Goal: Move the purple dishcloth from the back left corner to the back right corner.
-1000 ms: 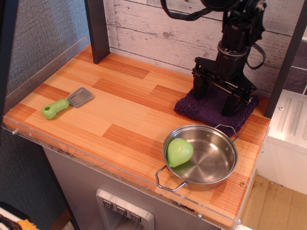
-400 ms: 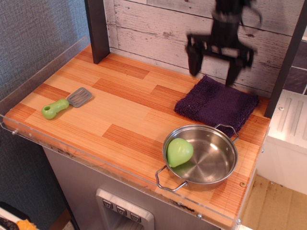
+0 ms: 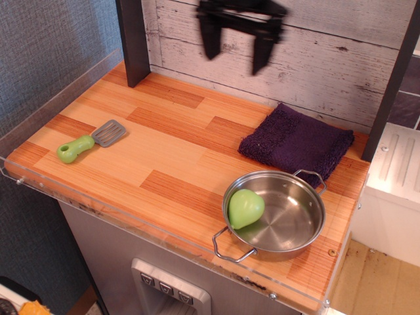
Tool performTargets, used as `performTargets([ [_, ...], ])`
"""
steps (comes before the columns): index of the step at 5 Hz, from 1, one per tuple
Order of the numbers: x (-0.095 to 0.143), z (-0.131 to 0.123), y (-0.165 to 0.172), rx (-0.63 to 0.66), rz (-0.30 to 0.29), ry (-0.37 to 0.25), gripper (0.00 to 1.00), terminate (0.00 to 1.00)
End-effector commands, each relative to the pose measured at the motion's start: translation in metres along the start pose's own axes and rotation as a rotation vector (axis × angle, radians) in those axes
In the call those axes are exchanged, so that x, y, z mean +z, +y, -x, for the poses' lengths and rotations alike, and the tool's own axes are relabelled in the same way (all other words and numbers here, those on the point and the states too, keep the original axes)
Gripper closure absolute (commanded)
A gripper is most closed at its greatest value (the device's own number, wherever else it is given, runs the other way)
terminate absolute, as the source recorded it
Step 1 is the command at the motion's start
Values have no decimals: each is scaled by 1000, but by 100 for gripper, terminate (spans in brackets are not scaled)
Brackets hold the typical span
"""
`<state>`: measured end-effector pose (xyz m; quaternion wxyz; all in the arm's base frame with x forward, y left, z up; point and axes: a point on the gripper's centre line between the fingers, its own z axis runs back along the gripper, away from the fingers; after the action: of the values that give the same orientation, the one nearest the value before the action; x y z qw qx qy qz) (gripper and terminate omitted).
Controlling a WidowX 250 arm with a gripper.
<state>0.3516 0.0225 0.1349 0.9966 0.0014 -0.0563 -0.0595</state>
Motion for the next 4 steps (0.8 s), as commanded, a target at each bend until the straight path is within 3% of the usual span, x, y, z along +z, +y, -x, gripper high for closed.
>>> performTargets([
  [1, 22, 49, 83, 72, -39, -55, 0, 0],
  [3, 17, 53, 78, 65, -43, -42, 0, 0],
  [4, 12, 51, 76, 44, -74, -37, 0, 0],
])
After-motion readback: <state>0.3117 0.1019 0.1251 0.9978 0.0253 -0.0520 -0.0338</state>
